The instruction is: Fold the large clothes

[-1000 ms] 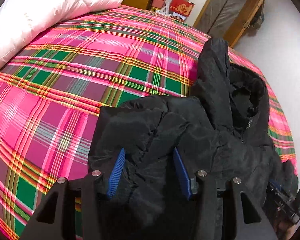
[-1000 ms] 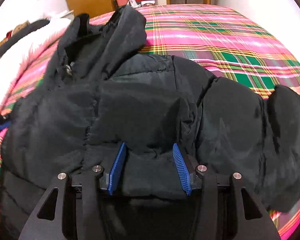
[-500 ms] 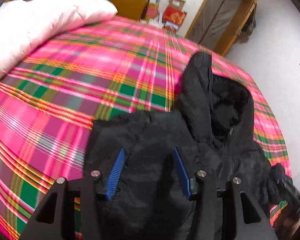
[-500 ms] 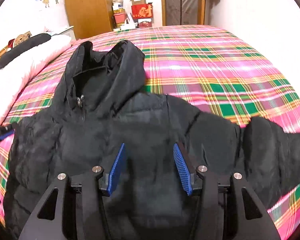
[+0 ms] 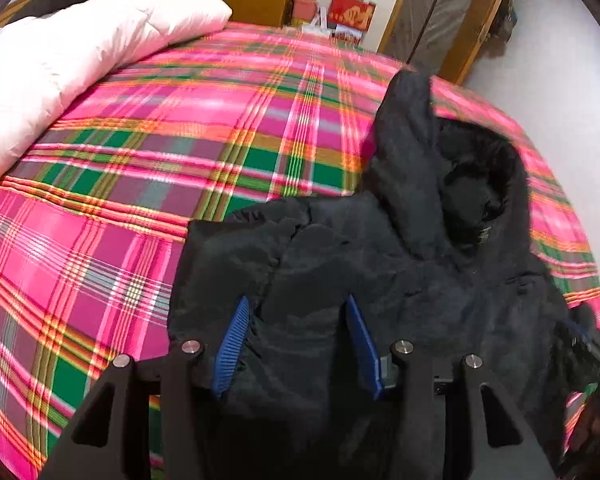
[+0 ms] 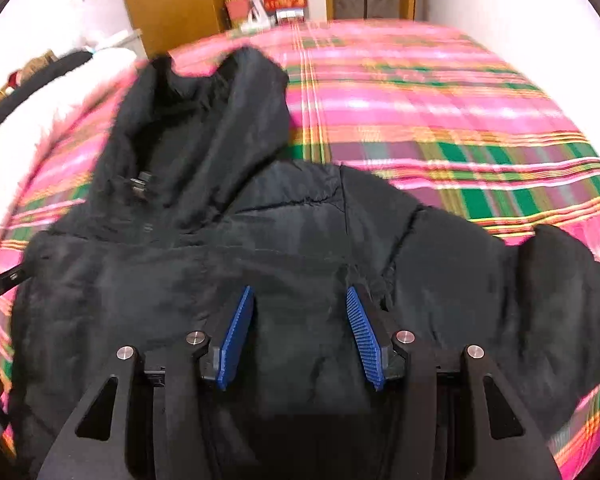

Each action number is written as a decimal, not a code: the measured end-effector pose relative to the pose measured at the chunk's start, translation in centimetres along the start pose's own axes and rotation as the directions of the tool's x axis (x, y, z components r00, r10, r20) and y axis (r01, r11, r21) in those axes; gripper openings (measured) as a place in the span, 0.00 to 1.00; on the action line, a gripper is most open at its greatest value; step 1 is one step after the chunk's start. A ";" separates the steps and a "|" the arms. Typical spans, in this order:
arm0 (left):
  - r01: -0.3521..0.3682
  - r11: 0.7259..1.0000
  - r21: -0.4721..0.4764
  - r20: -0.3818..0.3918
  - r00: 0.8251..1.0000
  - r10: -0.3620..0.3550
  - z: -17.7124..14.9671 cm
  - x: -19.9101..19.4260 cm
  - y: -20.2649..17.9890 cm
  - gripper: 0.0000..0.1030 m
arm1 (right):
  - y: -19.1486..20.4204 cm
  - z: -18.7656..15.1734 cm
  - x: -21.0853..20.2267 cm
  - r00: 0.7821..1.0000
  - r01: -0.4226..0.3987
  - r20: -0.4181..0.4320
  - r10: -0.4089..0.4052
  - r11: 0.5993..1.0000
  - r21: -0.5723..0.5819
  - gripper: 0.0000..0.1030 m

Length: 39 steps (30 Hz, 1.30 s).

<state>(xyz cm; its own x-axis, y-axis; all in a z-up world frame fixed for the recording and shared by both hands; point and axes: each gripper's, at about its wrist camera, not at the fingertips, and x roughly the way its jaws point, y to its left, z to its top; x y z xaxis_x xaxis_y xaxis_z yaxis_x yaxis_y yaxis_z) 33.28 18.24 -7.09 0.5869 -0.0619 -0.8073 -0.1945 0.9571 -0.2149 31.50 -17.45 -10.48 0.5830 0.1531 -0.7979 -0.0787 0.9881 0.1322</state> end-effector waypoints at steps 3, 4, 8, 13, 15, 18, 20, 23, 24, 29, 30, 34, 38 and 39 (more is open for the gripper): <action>0.027 0.998 0.049 0.036 0.999 -0.029 -1.2 -2.4 -1.3 0.51 | 0.1 -2.3 -1.2 1.000 -0.010 -0.002 0.010 1.000 -0.007 0.48; 0.037 0.997 0.075 0.042 0.998 -0.040 -1.9 -3.0 -1.8 0.51 | 0.1 -3.1 -0.8 1.000 -0.008 -0.019 0.008 1.000 -0.008 0.48; 0.016 0.987 0.157 -0.028 1.000 -0.012 -3.5 -1.3 -3.8 0.51 | -0.8 -3.9 1.8 0.996 -0.007 -0.090 0.009 1.000 0.027 0.48; -0.011 0.988 0.154 -0.104 0.994 0.028 -3.8 1.5 -4.0 0.51 | -0.4 -3.3 3.0 0.995 0.008 -0.098 -0.008 1.000 0.000 0.49; -0.016 0.988 0.156 -0.100 0.994 0.032 -3.7 1.4 -4.0 0.51 | -0.2 -3.3 3.2 0.995 0.012 -0.097 -0.012 1.000 -0.008 0.49; -0.027 0.986 0.166 -0.099 0.994 0.043 -3.8 1.6 -4.2 0.51 | 0.1 -3.1 3.7 0.995 0.017 -0.097 -0.018 1.000 -0.011 0.49; -0.030 0.987 0.156 -0.096 0.994 0.045 -3.8 1.5 -4.1 0.51 | -0.1 -3.2 3.2 0.994 0.017 -0.105 -0.017 1.000 -0.004 0.49; -0.024 0.993 0.116 -0.085 0.996 0.034 -3.7 0.8 -4.0 0.51 | -0.5 -3.1 1.2 0.995 0.013 -0.096 -0.011 1.000 0.023 0.49; -0.012 0.995 0.097 -0.074 0.997 0.019 -3.8 0.2 -4.0 0.51 | -0.6 -3.2 0.5 0.996 0.012 -0.086 -0.010 1.000 0.025 0.49; 0.058 0.995 0.077 -0.012 0.998 -0.058 -4.2 -2.1 -5.5 0.51 | -2.0 -4.9 -3.3 0.999 0.025 -0.038 -0.023 0.998 0.060 0.49; 0.066 0.993 0.097 0.001 0.998 -0.067 -4.4 -2.6 -6.2 0.51 | -2.6 -5.3 -4.0 0.999 0.031 -0.030 -0.029 0.997 0.075 0.49; 0.111 0.977 0.183 0.034 0.992 -0.119 -5.4 -4.2 -9.0 0.51 | -5.6 -6.8 -6.7 0.998 0.061 0.002 -0.062 0.985 0.160 0.49; 0.121 0.961 0.249 0.053 0.989 -0.138 -6.0 -5.0 -10.7 0.51 | -9.5 -8.3 -8.2 0.995 0.099 0.000 -0.102 0.965 0.244 0.49; 0.126 0.958 0.259 0.052 0.988 -0.144 -6.3 -5.0 -11.1 0.51 | -10.7 -8.7 -8.4 0.993 0.112 -0.007 -0.114 0.957 0.266 0.49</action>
<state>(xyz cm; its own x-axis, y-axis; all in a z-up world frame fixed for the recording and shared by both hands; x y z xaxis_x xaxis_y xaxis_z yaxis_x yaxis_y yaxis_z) 27.59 6.17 -4.12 0.6486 -0.1840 -0.7385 0.0910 0.9821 -0.1647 20.43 -29.23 -10.31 0.5826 0.0392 -0.8118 0.2055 0.9593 0.1938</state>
